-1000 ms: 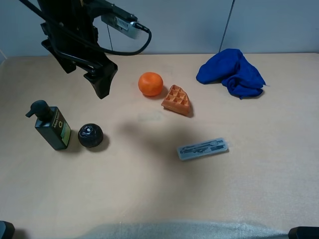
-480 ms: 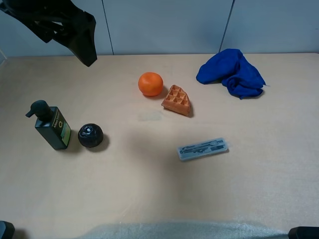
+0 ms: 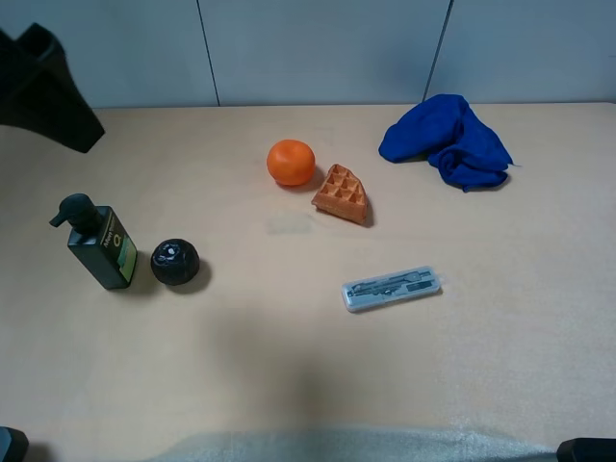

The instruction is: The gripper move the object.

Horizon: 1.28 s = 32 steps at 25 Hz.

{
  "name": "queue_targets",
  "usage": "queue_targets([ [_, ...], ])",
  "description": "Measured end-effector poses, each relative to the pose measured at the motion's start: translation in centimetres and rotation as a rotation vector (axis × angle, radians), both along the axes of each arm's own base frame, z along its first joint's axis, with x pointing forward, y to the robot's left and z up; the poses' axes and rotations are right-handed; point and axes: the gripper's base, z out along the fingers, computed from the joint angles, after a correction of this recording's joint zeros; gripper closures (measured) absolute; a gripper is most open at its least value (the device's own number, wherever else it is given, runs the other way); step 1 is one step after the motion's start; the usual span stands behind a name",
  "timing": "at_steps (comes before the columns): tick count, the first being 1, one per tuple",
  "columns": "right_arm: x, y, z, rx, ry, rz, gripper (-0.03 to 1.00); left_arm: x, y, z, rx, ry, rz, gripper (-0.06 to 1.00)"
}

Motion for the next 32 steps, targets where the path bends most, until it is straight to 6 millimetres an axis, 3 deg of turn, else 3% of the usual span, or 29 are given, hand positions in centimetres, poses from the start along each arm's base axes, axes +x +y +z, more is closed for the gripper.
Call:
queue_targets([
  [12,0.0,0.0,0.0,0.0,0.0,0.0,0.27,-9.1,5.7,0.8,-0.132,-0.206,0.0,-0.02],
  [20,0.0,0.0,0.0,0.0,0.0,0.0,0.27,-14.0,9.0,-1.3,-0.205,-0.33,0.117,-0.02],
  [27,0.0,0.0,0.0,0.0,0.0,0.0,0.27,-16.6,10.3,-4.5,-0.193,-0.411,0.331,-0.02],
  [32,0.0,0.0,0.0,0.0,0.0,0.0,0.27,-16.9,10.3,-6.1,-0.187,-0.474,0.439,-0.02],
])
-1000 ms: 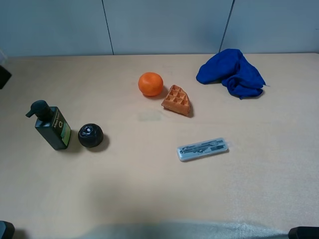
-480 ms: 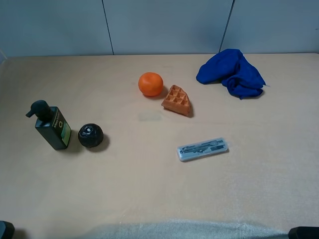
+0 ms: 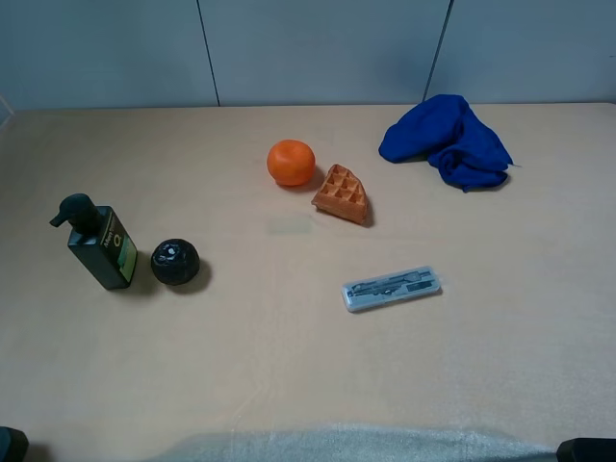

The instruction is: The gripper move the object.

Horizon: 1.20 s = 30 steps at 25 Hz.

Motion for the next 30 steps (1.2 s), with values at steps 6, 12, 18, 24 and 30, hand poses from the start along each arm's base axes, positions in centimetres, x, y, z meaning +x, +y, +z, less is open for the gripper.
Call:
queue_targets([
  [6,0.0,0.0,0.0,0.0,0.0,0.0,0.27,-0.4,0.0,-1.9,0.009,-0.037,0.068,-0.02],
  [12,0.0,0.0,0.0,0.0,0.0,0.0,0.27,-1.0,-0.1,-3.6,0.003,-0.063,0.071,-0.02],
  [18,0.0,0.0,0.0,0.0,0.0,0.0,0.27,-1.0,-0.2,-3.7,0.003,-0.062,0.064,-0.02],
  [24,0.0,0.0,0.0,0.0,0.0,0.0,0.27,-1.0,-0.2,-3.7,0.003,-0.062,0.064,-0.02],
  [30,0.0,0.0,0.0,0.0,0.0,0.0,0.27,-1.0,-0.2,-3.7,0.003,-0.062,0.064,-0.02],
])
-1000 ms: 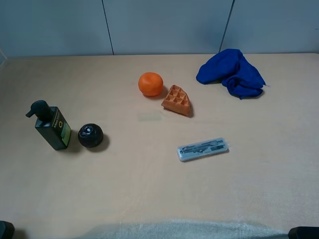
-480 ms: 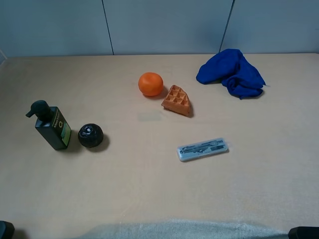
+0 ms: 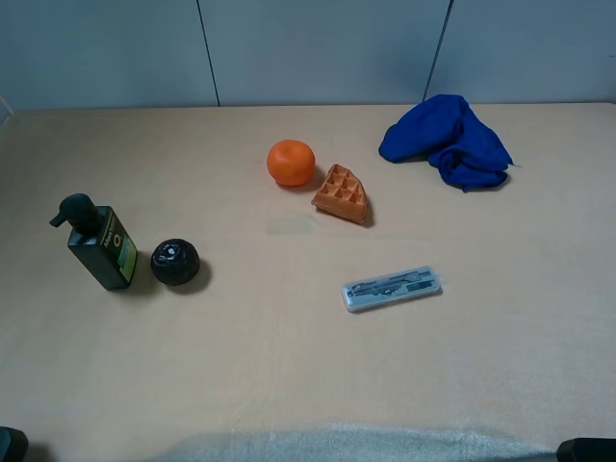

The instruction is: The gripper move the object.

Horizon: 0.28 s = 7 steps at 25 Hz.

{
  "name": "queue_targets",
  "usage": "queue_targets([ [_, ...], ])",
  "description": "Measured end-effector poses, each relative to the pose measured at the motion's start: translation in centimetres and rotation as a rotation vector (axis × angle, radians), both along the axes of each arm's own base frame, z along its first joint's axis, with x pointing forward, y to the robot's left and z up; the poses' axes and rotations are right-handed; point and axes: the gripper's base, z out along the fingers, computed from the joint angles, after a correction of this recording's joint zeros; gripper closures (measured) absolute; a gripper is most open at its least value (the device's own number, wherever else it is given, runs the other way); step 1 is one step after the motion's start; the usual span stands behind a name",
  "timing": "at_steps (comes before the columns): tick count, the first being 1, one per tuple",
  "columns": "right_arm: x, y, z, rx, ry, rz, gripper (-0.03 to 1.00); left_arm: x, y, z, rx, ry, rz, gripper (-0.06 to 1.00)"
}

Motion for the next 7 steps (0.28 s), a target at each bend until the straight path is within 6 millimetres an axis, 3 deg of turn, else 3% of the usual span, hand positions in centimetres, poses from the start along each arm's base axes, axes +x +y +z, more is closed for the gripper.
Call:
queue_targets([
  [7,0.0,0.0,0.0,0.0,0.0,0.0,0.27,0.0,0.0,0.0,0.0,0.0,0.0,-0.02],
])
